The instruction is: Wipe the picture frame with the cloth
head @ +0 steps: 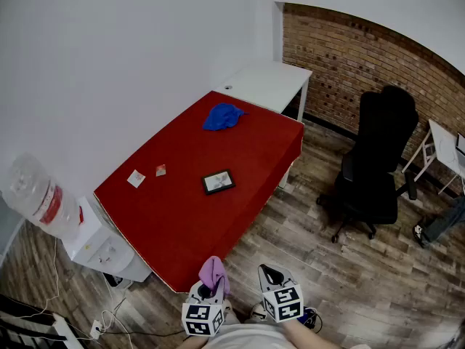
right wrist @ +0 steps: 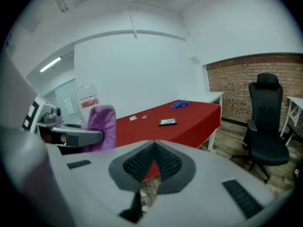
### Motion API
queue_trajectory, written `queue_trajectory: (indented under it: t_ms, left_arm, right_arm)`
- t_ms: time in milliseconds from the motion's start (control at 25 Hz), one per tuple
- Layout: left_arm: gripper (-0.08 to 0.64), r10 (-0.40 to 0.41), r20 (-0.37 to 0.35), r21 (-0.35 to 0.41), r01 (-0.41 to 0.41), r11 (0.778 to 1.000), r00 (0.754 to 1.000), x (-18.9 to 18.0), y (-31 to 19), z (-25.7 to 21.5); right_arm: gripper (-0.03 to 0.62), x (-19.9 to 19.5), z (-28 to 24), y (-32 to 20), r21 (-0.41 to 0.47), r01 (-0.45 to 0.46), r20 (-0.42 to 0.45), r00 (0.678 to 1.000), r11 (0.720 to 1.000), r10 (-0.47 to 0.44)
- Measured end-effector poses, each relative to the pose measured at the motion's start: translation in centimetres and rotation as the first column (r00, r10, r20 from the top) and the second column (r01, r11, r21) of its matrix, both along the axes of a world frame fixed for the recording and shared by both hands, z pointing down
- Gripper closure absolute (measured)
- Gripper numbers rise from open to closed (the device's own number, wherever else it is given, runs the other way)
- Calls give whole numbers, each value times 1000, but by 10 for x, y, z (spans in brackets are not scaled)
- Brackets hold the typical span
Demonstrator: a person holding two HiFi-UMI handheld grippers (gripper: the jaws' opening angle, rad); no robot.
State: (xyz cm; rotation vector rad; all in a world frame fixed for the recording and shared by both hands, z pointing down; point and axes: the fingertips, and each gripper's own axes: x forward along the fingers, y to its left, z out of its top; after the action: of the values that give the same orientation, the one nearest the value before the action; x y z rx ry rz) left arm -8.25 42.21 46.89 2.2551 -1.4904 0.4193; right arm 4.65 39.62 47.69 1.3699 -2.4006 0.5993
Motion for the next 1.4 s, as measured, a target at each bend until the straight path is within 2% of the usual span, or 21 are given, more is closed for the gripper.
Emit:
queue_trajectory:
  t_ms: [440,680,1000,1160,1400]
  left_arm:
    - [506,-40,-3,-37,40,999,999,-12,-43,21]
    - [506,-14,-25,-29,14,999,1000,-18,-117,29]
    - [506,42,-30,-3,-42,999,999,-38,-226,17]
    - [506,50,-30,3,-50,999,998,-51,-258,14]
    - [506,46,-34,-20,-46,999,998,-46,-281,16]
  right_arm:
    - [588,-1,16,-39,-22,4,-15,1000,1000,-4]
    - [588,-7,24,-105,-25,-19,-29,999,1000,18]
    - [588,-31,7,-209,0,-55,-38,998,999,55]
    - [588,-46,4,-238,10,-56,-39,998,998,56]
    - [588,-42,5,-267,-10,-46,-44,998,999,46]
